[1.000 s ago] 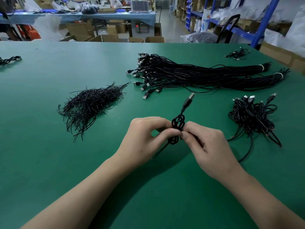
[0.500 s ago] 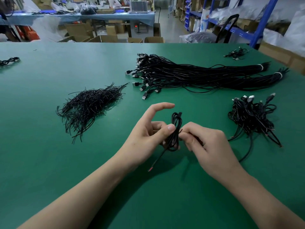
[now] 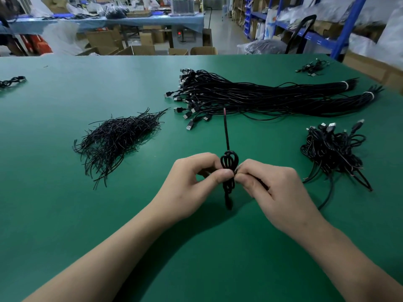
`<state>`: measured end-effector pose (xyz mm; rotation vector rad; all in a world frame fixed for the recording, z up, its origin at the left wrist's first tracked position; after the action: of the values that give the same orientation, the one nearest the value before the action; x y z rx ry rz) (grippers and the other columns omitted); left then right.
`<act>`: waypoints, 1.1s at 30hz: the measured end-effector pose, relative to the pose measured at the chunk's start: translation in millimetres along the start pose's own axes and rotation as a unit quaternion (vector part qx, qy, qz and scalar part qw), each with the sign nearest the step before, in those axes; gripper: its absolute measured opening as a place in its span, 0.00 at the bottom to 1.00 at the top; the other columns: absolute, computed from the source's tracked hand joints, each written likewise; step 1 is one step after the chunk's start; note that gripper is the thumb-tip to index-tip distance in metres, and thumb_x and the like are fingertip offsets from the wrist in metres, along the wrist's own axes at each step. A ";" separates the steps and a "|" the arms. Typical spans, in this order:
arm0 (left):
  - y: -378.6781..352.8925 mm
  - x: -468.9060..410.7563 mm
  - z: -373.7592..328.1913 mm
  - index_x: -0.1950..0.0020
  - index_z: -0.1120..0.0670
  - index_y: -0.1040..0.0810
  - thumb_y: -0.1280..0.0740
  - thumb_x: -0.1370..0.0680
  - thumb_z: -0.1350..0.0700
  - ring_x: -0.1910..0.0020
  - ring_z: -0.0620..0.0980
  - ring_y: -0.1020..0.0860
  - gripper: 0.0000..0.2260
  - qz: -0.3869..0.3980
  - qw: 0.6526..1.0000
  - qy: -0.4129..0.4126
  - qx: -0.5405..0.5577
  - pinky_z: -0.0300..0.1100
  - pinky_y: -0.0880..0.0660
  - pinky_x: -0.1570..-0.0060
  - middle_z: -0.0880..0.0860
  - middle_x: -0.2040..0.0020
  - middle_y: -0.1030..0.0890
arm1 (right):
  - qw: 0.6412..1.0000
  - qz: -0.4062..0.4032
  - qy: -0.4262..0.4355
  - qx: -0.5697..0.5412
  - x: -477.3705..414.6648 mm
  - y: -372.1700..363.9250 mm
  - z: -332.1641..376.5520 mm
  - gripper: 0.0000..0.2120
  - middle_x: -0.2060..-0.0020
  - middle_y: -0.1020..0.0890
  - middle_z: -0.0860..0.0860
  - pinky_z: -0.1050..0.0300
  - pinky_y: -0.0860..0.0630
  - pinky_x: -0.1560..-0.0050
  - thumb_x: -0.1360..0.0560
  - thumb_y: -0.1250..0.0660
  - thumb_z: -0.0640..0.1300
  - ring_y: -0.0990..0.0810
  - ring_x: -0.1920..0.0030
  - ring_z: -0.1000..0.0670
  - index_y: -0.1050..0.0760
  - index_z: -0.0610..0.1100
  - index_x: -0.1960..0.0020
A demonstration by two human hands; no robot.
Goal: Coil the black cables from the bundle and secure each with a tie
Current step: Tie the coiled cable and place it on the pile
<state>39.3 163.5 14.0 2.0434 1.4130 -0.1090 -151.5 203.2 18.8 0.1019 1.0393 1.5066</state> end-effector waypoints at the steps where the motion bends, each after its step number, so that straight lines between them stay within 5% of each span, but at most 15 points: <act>1: -1.4 0.7 -1.3 0.59 0.55 0.21 0.32 0.20 0.51 0.63 0.51 0.24 0.11 0.011 0.999 0.025 0.042 0.45 0.28 0.59 0.50 0.64 0.21 | 0.999 -0.010 0.019 0.034 -0.4 1.2 1.0 0.12 0.70 0.27 0.54 0.60 0.33 0.67 0.17 0.37 0.49 0.30 0.69 0.52 0.24 0.47 0.57; 5: -4.8 0.6 -3.0 0.49 0.56 0.24 0.31 0.21 0.54 0.66 0.50 0.25 0.06 0.059 0.953 0.131 0.266 0.47 0.26 0.58 0.60 0.62 0.26 | 0.985 -0.028 0.100 0.138 -0.7 3.7 2.9 0.13 0.65 0.20 0.49 0.51 0.24 0.63 0.18 0.38 0.47 0.22 0.65 0.47 0.20 0.41 0.53; 8: -7.4 1.2 -0.1 0.38 0.53 0.29 0.32 0.21 0.55 0.66 0.51 0.25 0.13 0.038 0.940 0.145 0.306 0.48 0.23 0.60 0.59 0.64 0.27 | 0.999 -0.021 0.018 0.036 0.2 -0.8 1.1 0.11 0.69 0.24 0.55 0.62 0.31 0.66 0.17 0.37 0.48 0.28 0.69 0.56 0.23 0.47 0.56; 12: -3.2 1.6 1.4 0.37 0.49 0.23 0.35 0.18 0.60 0.58 0.49 0.21 0.11 0.025 0.993 0.023 0.116 0.43 0.24 0.55 0.51 0.58 0.18 | 0.987 0.017 -0.106 -0.118 -2.1 -4.2 -9.0 0.11 0.73 0.24 0.52 0.67 0.39 0.71 0.17 0.36 0.46 0.34 0.74 0.58 0.25 0.48 0.58; 15: 1.4 -0.8 2.4 0.40 0.50 0.16 0.28 0.22 0.64 0.49 0.47 0.19 0.13 0.017 0.996 -0.052 -0.067 0.39 0.23 0.52 0.46 0.51 0.17 | 0.968 0.059 -0.153 -0.188 -1.8 -5.7 -15.9 0.11 0.73 0.25 0.51 0.69 0.39 0.72 0.16 0.37 0.46 0.34 0.75 0.59 0.25 0.46 0.57; 21: 3.8 -0.3 -2.0 0.47 0.50 0.13 0.25 0.26 0.55 0.47 0.48 0.21 0.09 -0.064 0.986 -0.087 -0.125 0.36 0.27 0.45 0.51 0.48 0.21 | 0.978 0.039 -0.117 -0.168 -2.2 -8.9 -10.4 0.12 0.71 0.26 0.53 0.56 0.34 0.67 0.19 0.38 0.53 0.30 0.69 0.52 0.25 0.48 0.56; 25: -0.4 0.6 -6.8 0.52 0.46 0.15 0.26 0.25 0.54 0.52 0.44 0.18 0.04 -0.063 0.993 -0.070 -0.065 0.34 0.26 0.48 0.47 0.52 0.17 | 0.990 0.011 -0.073 -0.123 -0.2 -5.0 -4.5 0.10 0.71 0.27 0.49 0.60 0.38 0.71 0.18 0.37 0.47 0.34 0.72 0.53 0.26 0.52 0.59; 31: -4.3 1.0 -2.2 0.60 0.50 0.17 0.28 0.23 0.50 0.63 0.46 0.22 0.07 0.007 0.988 0.099 0.118 0.43 0.26 0.60 0.52 0.64 0.17 | 1.000 0.006 -0.015 -0.010 2.1 -3.6 -4.9 0.09 0.71 0.29 0.53 0.63 0.36 0.69 0.17 0.38 0.47 0.31 0.70 0.52 0.26 0.49 0.56; 33: -6.6 1.4 -1.4 0.57 0.55 0.17 0.29 0.24 0.51 0.65 0.46 0.23 0.07 0.027 0.969 0.130 0.208 0.39 0.25 0.60 0.53 0.65 0.19 | 0.999 -0.011 0.013 0.031 1.3 -2.4 -2.9 0.10 0.70 0.29 0.55 0.64 0.35 0.67 0.17 0.38 0.47 0.31 0.69 0.55 0.24 0.46 0.55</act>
<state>33.8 166.8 11.6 2.5127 1.5959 -0.1273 -151.8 202.4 14.9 0.1148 1.1046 1.4586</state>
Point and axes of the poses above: each hand's wrist, its own x-axis away from the middle knuckle, its own y-axis out of the back of the hand, z = x × y, the point moved 1 cm from there along -x, towards the middle knuckle
